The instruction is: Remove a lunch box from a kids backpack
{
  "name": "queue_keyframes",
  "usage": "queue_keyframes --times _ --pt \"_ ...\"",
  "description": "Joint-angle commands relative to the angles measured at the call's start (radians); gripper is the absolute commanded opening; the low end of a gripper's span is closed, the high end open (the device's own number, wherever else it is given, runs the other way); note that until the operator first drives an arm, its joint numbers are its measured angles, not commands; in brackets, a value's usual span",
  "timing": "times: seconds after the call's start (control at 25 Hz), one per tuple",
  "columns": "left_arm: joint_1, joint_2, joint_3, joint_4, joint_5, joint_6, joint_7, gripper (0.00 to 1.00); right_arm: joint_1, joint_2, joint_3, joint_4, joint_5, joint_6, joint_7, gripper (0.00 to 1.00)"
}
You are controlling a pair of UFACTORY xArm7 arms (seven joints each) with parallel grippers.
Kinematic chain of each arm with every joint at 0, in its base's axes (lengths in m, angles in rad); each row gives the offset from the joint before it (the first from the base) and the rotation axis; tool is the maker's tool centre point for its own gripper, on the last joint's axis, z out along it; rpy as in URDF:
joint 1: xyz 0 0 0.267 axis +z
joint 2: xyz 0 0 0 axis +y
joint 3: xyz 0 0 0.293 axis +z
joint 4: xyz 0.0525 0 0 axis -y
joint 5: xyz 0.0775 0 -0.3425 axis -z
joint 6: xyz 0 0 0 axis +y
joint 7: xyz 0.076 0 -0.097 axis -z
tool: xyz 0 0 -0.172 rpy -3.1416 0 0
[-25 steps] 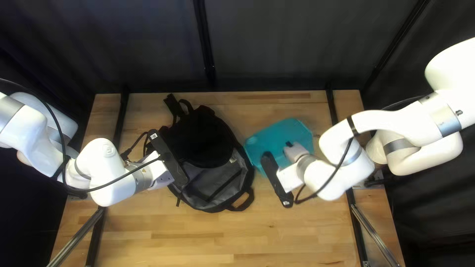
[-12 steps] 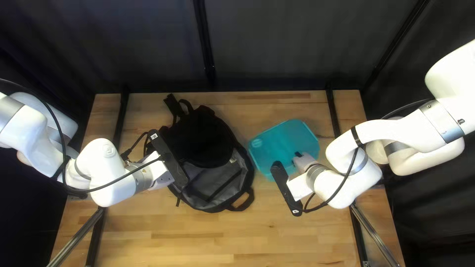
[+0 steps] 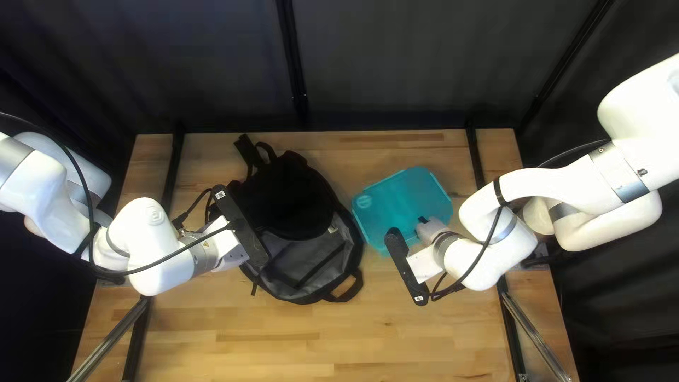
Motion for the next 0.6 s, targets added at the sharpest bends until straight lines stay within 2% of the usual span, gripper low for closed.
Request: queue_keyframes --times 0.04,0.48,0.52,0.56,0.6 --pt "0.0 0.0 0.0 0.0 0.0 0.0 0.0 0.0 -0.007 -0.006 -0.013 -0.024 -0.005 -0.029 -0.001 0.0" --pt "0.0 0.0 0.0 -0.004 -0.002 -0.004 -0.008 0.0 0.004 -0.019 -0.012 -0.06 0.013 -0.057 0.021 0.0" --pt "-0.001 0.001 0.0 -0.004 -0.002 -0.005 -0.008 0.0 0.005 -0.022 -0.012 -0.061 0.014 -0.056 0.022 0.12" --pt "-0.001 0.001 0.0 -0.004 -0.002 -0.005 -0.008 0.0 0.007 -0.029 -0.011 -0.061 0.017 -0.052 0.022 0.83" --pt "-0.001 0.0 0.0 -0.004 -0.003 -0.005 -0.008 0.0 0.008 -0.031 -0.011 -0.059 0.018 -0.049 0.022 1.0"
